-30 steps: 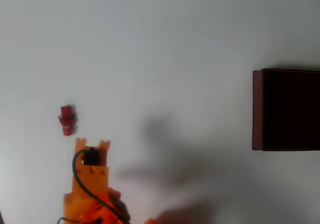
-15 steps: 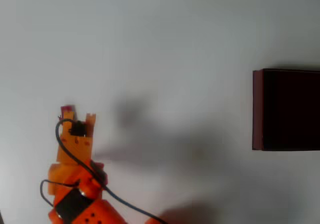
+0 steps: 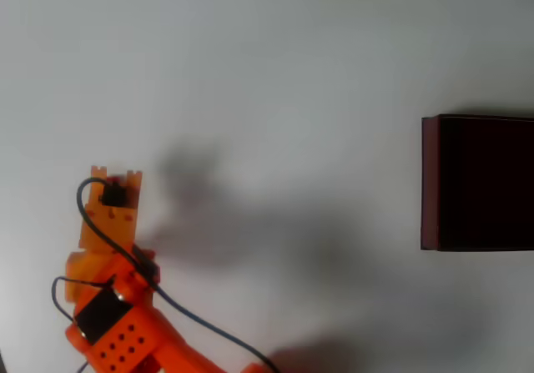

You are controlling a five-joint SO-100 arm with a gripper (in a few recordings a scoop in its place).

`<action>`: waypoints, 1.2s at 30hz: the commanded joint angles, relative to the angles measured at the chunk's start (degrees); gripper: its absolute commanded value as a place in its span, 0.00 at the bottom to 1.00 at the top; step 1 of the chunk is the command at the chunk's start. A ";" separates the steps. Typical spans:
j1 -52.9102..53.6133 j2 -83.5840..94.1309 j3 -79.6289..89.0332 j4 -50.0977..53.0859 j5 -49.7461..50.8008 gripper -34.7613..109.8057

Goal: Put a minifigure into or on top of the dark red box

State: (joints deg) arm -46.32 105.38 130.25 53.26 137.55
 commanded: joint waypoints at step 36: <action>3.69 -11.43 -6.50 -12.22 -8.79 0.36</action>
State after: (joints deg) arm -42.10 93.34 124.54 41.57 128.58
